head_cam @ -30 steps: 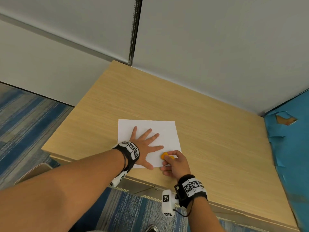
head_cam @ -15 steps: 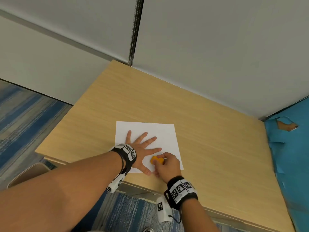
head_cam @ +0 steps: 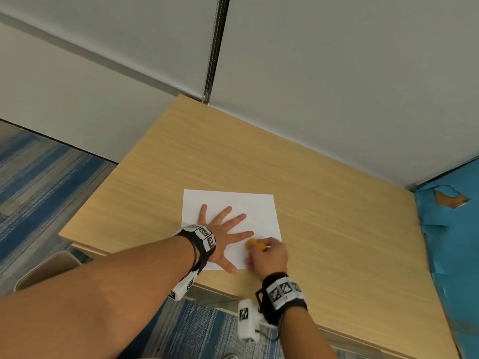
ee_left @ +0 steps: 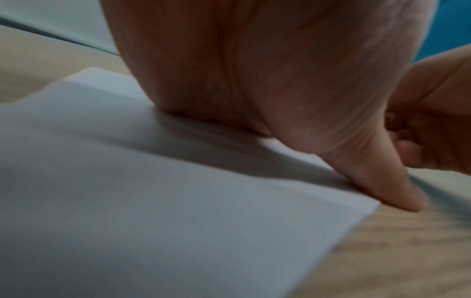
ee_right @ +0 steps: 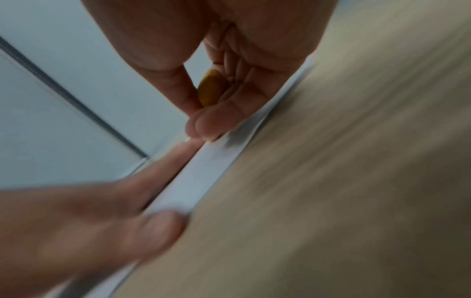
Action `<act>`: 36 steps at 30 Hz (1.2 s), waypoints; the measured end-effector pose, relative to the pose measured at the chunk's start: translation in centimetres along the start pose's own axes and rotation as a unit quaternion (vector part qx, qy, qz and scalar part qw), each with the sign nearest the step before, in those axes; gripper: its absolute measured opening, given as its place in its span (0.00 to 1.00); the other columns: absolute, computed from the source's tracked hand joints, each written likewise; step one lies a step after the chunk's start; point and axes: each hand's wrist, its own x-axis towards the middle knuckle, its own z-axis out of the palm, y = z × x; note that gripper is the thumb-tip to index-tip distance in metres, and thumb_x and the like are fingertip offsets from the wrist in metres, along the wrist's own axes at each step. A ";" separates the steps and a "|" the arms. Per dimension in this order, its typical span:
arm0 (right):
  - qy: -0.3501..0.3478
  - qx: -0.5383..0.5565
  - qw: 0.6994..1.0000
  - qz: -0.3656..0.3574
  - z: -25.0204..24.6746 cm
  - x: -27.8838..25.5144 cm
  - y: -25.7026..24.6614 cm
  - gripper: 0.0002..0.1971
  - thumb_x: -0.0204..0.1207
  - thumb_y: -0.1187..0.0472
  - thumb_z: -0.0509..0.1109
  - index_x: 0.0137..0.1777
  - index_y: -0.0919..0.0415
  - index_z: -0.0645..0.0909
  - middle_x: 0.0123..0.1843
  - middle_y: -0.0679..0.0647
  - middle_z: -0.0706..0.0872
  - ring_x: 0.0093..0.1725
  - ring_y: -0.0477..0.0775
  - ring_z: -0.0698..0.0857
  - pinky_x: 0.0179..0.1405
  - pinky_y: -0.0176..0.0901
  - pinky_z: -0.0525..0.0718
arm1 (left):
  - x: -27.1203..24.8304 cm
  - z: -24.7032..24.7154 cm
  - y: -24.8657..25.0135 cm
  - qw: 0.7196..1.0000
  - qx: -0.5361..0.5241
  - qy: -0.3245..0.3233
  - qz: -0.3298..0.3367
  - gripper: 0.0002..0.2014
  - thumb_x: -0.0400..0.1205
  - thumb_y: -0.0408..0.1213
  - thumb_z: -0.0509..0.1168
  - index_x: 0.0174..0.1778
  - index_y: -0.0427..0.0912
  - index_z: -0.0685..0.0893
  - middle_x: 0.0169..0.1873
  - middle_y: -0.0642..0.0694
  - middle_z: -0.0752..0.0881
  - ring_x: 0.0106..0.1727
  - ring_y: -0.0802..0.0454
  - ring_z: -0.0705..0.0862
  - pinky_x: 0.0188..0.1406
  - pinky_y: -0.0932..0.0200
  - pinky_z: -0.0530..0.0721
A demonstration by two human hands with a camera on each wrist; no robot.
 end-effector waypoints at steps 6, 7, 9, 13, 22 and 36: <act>0.013 0.012 1.000 0.019 -1.2 0.6 -0.8 0.06 0.75 0.63 0.78 0.45 0.65 0.86 0.32 0.61 0.92 0.23 0.53 0.90 0.28 0.48 0.92 | 0.0 -0.2 0.0 1.000 0.000 -0.006 0.001 0.57 0.66 0.86 0.61 0.81 0.81 0.30 0.83 0.62 0.19 0.85 0.42 0.19 0.67 0.09 0.26; 0.032 0.029 0.998 0.036 -1.6 1.0 -1.0 0.06 0.75 0.63 0.77 0.45 0.66 0.85 0.30 0.61 0.92 0.24 0.55 0.90 0.28 0.49 0.92 | 0.1 -0.1 0.0 1.000 -0.002 -0.007 0.001 0.57 0.66 0.85 0.61 0.81 0.81 0.30 0.83 0.62 0.19 0.85 0.42 0.19 0.67 0.09 0.26; -0.011 0.009 0.999 0.030 -0.5 -0.3 -1.0 0.05 0.75 0.64 0.76 0.45 0.65 0.85 0.30 0.62 0.92 0.25 0.59 0.91 0.29 0.55 0.93 | 0.1 0.0 0.0 1.000 0.003 -0.004 -0.001 0.57 0.64 0.87 0.60 0.81 0.81 0.30 0.84 0.62 0.20 0.85 0.42 0.19 0.67 0.09 0.25; -0.075 -0.009 0.997 0.021 0.4 -2.0 -1.2 0.04 0.74 0.65 0.76 0.44 0.64 0.85 0.32 0.64 0.92 0.24 0.59 0.90 0.28 0.56 0.93 | 0.2 -0.1 0.1 1.000 0.011 0.004 0.003 0.58 0.62 0.90 0.56 0.82 0.80 0.30 0.84 0.61 0.21 0.86 0.40 0.20 0.66 0.09 0.25; -0.064 -0.013 0.998 0.018 1.0 -1.5 -0.5 0.05 0.71 0.62 0.77 0.41 0.61 0.85 0.32 0.63 0.92 0.28 0.63 0.92 0.31 0.62 0.93 | 0.0 -0.1 0.1 1.000 0.009 0.005 0.003 0.57 0.64 0.88 0.59 0.82 0.80 0.30 0.85 0.60 0.21 0.86 0.40 0.20 0.67 0.08 0.28; -0.026 -0.001 0.999 0.035 0.9 -1.8 -1.3 0.04 0.74 0.64 0.75 0.44 0.65 0.85 0.33 0.64 0.92 0.24 0.56 0.91 0.24 0.46 0.91 | -0.1 -0.4 0.1 1.000 0.005 -0.006 -0.001 0.57 0.66 0.86 0.61 0.82 0.80 0.31 0.84 0.61 0.20 0.85 0.41 0.20 0.68 0.08 0.28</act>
